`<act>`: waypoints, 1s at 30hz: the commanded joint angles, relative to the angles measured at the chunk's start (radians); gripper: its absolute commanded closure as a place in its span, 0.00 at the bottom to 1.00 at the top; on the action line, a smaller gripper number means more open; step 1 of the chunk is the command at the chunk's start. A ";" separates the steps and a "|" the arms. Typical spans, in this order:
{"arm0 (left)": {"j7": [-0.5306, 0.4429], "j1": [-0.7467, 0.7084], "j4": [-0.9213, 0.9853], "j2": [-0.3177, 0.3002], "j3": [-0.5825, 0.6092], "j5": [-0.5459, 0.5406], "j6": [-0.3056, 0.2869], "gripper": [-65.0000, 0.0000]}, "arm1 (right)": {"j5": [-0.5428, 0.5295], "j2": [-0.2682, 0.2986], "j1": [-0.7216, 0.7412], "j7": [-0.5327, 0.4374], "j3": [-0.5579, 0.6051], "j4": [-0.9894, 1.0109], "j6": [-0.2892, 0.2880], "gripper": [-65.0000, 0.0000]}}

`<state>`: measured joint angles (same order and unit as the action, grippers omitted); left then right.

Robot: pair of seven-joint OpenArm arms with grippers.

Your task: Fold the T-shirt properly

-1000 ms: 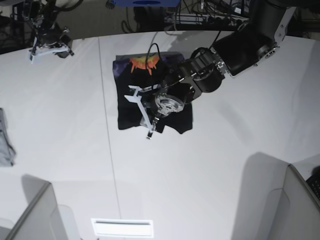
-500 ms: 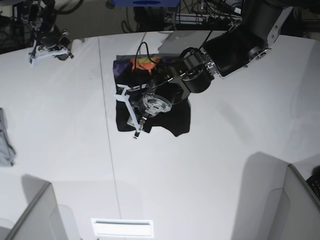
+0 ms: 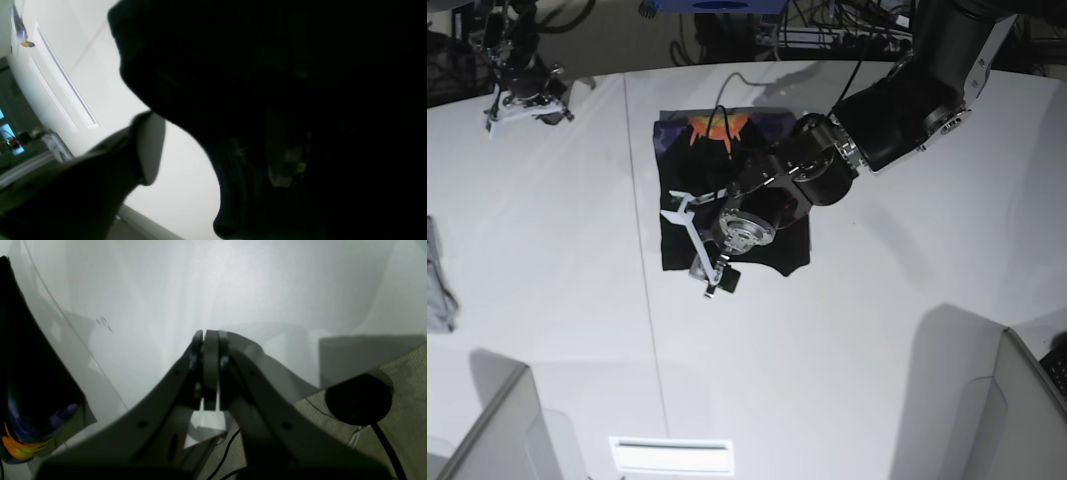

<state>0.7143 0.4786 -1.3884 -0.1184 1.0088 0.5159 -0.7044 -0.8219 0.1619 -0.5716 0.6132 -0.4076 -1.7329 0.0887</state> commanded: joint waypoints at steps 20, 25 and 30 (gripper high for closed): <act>0.000 0.099 -0.082 0.061 -0.083 -0.001 0.006 0.26 | 0.002 0.015 -0.001 -0.005 -0.004 -0.011 0.001 1.00; 0.000 0.030 -0.153 0.070 -0.227 -0.003 0.006 0.28 | 0.002 0.034 0.003 -0.006 -0.004 -0.011 0.001 1.00; 0.000 -0.110 -0.339 0.076 -0.384 -0.001 0.006 0.60 | 0.002 0.067 0.003 -0.009 -0.004 -0.012 0.001 1.00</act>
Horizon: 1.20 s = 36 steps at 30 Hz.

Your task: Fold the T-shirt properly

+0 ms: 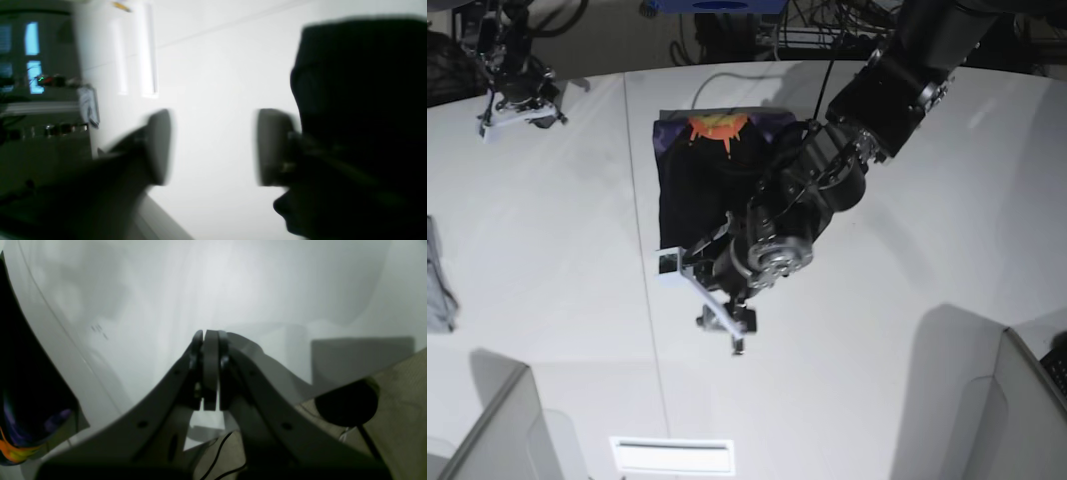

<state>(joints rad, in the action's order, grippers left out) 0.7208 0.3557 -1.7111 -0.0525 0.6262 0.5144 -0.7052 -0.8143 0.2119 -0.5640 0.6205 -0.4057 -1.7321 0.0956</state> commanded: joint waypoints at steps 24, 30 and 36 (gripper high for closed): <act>-0.597 -0.877 -0.290 -0.094 -0.628 -0.405 0.052 1.00 | 0.798 -0.130 -0.024 -0.132 -0.215 -0.240 -0.689 1.00; -0.715 -1.030 -0.289 -0.148 -0.679 -0.434 0.117 1.00 | 0.995 -0.101 -0.024 -0.139 -0.212 -0.234 -0.794 1.00; -0.840 -1.213 -0.287 -0.165 -0.739 -0.435 0.117 1.00 | 1.269 -0.090 -0.097 -0.132 -0.212 -0.242 -0.794 1.00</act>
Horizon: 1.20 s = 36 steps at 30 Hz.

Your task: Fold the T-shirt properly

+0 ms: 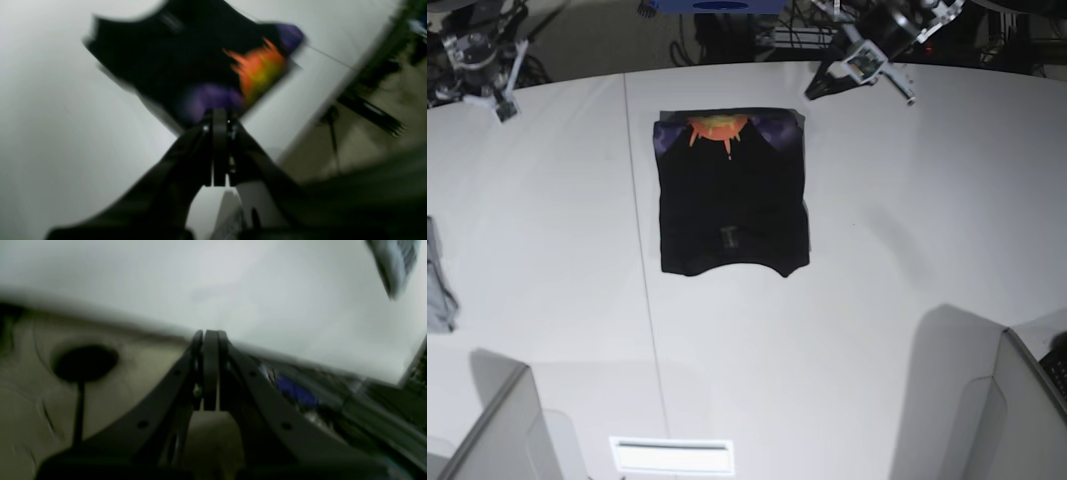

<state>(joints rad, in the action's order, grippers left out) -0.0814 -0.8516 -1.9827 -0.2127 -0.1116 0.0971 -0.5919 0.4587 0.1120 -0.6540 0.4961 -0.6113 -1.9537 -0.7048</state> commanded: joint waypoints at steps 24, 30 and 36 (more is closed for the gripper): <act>-0.538 -0.022 1.110 0.039 -0.053 -0.017 0.000 1.00 | -0.015 0.078 -0.132 0.280 0.512 0.389 0.007 1.00; -0.596 0.163 1.434 0.032 -0.020 0.013 -0.001 1.00 | -0.048 0.007 -0.031 0.155 0.511 0.741 0.024 1.00; -0.593 0.360 1.713 0.006 0.062 0.099 0.002 1.00 | -0.274 0.002 0.175 -0.083 0.522 1.256 0.254 1.00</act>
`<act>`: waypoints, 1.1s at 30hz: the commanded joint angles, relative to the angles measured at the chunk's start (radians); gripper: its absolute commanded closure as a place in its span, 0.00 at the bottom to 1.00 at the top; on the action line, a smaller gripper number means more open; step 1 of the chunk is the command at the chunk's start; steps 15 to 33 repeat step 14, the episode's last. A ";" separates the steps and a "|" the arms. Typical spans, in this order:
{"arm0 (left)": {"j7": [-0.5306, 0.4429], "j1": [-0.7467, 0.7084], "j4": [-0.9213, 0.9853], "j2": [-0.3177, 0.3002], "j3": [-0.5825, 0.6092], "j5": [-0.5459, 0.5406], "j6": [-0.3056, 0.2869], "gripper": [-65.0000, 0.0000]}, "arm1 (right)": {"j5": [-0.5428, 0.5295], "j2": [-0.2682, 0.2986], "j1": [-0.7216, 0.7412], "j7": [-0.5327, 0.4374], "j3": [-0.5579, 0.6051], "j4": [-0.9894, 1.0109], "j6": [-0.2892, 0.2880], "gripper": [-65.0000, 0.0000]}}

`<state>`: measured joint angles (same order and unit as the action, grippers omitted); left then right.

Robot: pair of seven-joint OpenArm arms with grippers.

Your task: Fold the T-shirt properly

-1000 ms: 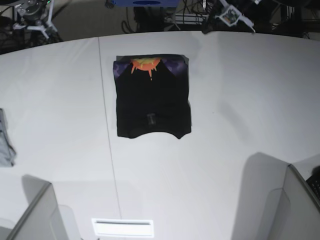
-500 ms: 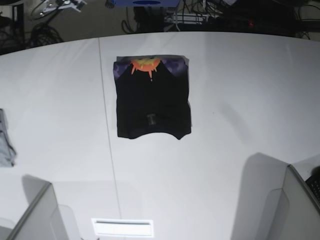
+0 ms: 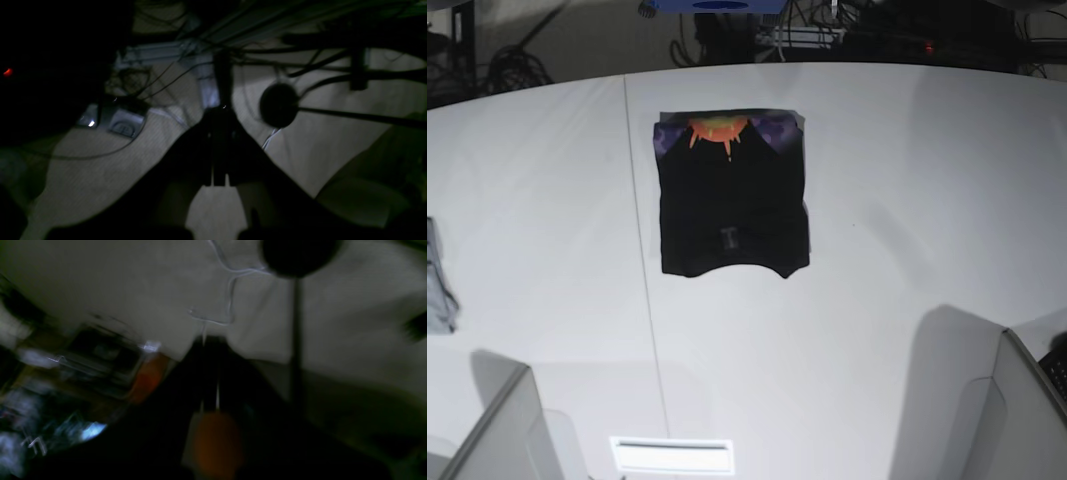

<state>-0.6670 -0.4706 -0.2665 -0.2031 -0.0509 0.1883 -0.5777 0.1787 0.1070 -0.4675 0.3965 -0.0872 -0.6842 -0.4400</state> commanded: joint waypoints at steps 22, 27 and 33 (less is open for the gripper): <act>0.218 0.289 0.180 0.004 0.015 0.204 -0.011 1.00 | -0.063 0.009 0.204 -0.580 -0.003 0.553 0.240 1.00; 0.218 0.289 0.180 0.004 0.015 0.204 -0.011 1.00 | -0.063 0.009 0.204 -0.580 -0.003 0.553 0.240 1.00; 0.218 0.289 0.180 0.004 0.015 0.204 -0.011 1.00 | -0.063 0.009 0.204 -0.580 -0.003 0.553 0.240 1.00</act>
